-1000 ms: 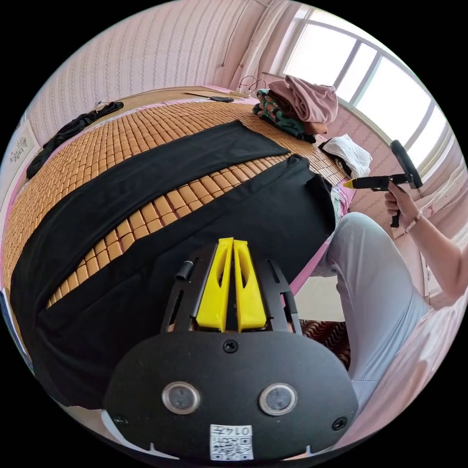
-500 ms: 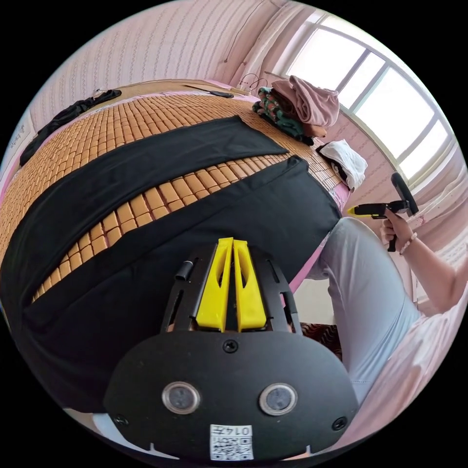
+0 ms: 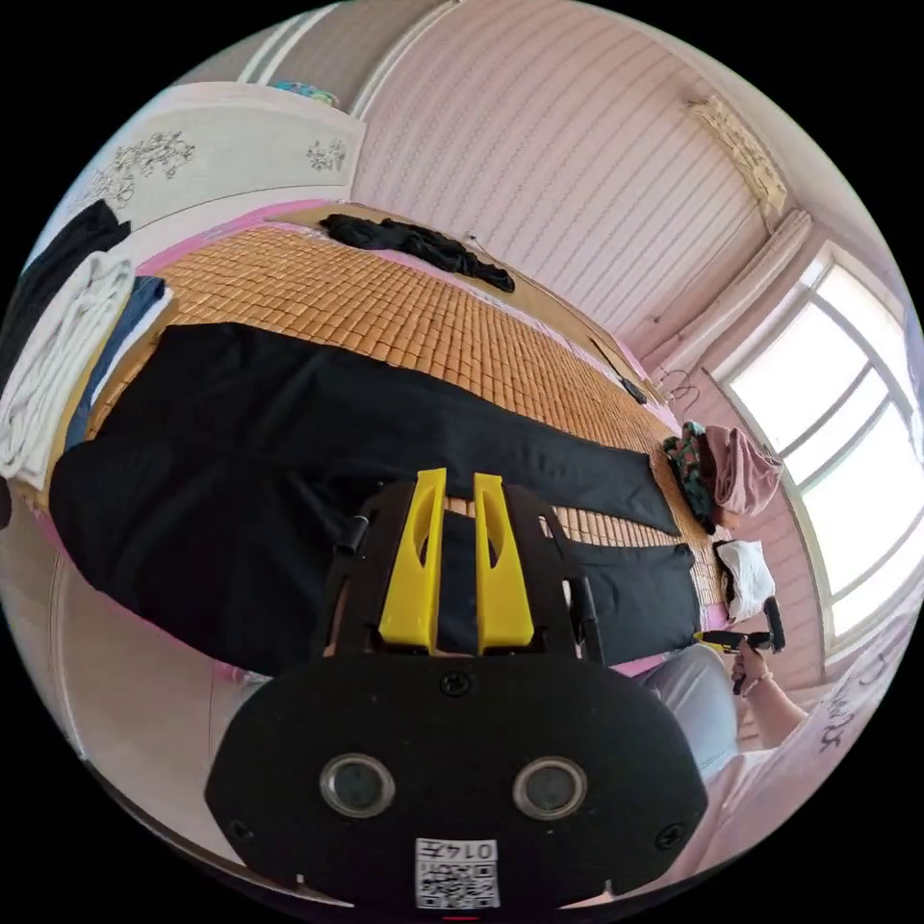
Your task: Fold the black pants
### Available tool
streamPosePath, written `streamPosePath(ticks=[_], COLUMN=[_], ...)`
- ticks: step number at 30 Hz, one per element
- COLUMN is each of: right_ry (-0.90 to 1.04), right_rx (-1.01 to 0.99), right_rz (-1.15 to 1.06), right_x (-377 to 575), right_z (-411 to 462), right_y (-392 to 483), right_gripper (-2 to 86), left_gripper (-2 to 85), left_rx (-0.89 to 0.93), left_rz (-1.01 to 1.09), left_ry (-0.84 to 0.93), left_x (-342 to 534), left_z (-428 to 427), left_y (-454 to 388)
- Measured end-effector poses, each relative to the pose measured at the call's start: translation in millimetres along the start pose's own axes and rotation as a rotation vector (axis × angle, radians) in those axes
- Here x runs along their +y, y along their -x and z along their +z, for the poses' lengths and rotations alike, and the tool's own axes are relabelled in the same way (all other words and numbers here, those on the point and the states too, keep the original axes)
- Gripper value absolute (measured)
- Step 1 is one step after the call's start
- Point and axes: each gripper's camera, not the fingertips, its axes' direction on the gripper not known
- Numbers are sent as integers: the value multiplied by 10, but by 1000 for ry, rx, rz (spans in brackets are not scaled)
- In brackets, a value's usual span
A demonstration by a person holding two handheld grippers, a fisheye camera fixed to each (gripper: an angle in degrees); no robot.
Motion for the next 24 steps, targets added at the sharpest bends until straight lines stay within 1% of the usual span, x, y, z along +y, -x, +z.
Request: streamPosePath(ticks=[2, 3, 5, 6, 8, 11, 15, 17, 18, 21, 23, 24], right_ry=[-5, -11, -28, -29, -33, -37, -64, -68, -69, -73, -71, -68], right_rx=[-18, -36, -46, -64, -86, -113, -95, -82, -73, -38, -9, 10], right_rz=[-18, -20, -7, 1, 13, 28, 20, 13, 10, -6, -24, -38], right_x=[0, 3, 11, 11, 16, 15, -24, -58, -82, -126, -147, -167], right_z=[-19, -38, -82, -110, -159, -261, -454, -510, -536, -591, -631, -662], right_y=[5, 2, -16, -32, -56, -74, -4, 45, 82, 195, 265, 308], right_gripper=[48, 24, 12, 8, 4, 1, -1, -1, -1, -1, -1, -1], left_gripper=[76, 79, 93, 102, 135, 161, 154, 94, 83, 34, 2, -1], left_rx=[-99, -123, -204, -207, -179, -151, -136, -30, 4, -37, -6, 4], left_rz=[-235, -284, -449, -491, -668, -761, -796, -812, -802, -746, -689, -679], left_ry=[-5, -11, -66, -71, -82, -111, -164, -152, -135, -59, -92, -105], left_x=[82, 124, 337, 387, 556, 603, 533, 484, 459, 346, 301, 290], left_z=[-470, -586, -1001, -1076, -1256, -1357, -1481, -1464, -1455, -1558, -1782, -1847], left_y=[766, 932, 1477, 1604, 2067, 2462, 2751, 2905, 2930, 2939, 2873, 2852])
